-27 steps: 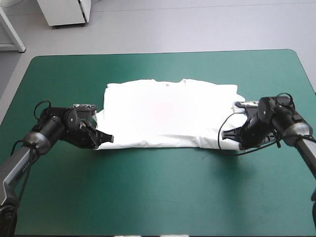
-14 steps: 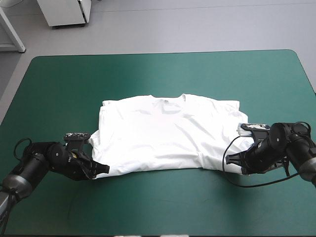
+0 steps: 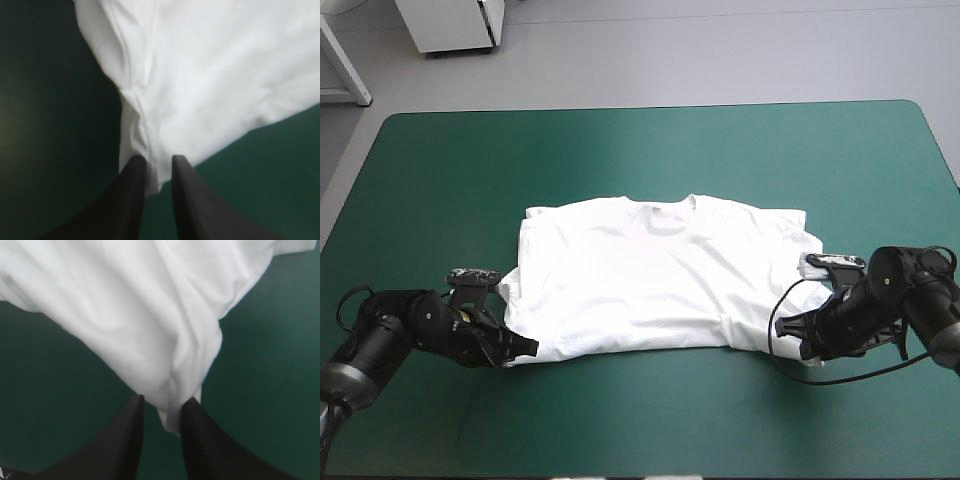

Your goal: Fold the cloth

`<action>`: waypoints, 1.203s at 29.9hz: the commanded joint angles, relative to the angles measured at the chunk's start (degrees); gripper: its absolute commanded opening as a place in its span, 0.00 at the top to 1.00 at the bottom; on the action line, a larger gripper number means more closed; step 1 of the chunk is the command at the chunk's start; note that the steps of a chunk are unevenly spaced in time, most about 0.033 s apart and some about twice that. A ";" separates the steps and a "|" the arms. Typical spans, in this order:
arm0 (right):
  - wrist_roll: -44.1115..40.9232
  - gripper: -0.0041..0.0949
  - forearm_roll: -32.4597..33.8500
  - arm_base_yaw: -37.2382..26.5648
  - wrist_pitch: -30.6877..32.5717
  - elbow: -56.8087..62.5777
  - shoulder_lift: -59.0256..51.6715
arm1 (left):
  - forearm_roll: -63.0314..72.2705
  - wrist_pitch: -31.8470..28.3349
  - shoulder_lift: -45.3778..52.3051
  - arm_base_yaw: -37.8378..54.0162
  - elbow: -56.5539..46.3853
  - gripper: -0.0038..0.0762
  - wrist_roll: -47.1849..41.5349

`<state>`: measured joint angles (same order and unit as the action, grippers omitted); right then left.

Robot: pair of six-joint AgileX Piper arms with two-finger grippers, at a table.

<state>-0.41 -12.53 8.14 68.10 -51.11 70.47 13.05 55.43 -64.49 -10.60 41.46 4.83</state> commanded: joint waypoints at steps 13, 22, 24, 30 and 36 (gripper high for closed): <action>-0.97 0.42 7.03 -0.30 3.45 -23.05 -1.43 | -8.41 12.23 1.32 -0.19 21.19 0.37 -2.42; -4.30 0.44 12.53 -0.95 3.45 -25.57 0.61 | -9.60 9.66 1.32 -0.19 24.08 0.37 -2.91; -4.62 0.47 12.07 -2.70 2.58 -25.57 2.22 | -9.53 9.16 1.32 -0.19 24.08 0.37 -2.91; -4.83 0.49 10.22 -6.71 -0.82 -25.57 8.39 | -9.53 8.95 1.32 -0.19 24.08 0.37 -2.91; -3.65 0.51 7.75 -6.60 -1.73 -25.57 16.29 | -9.53 7.89 1.32 -0.19 24.08 0.37 -2.91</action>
<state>-4.95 -3.74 1.99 66.49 -75.41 85.67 2.92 66.03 -64.27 -10.60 63.70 2.44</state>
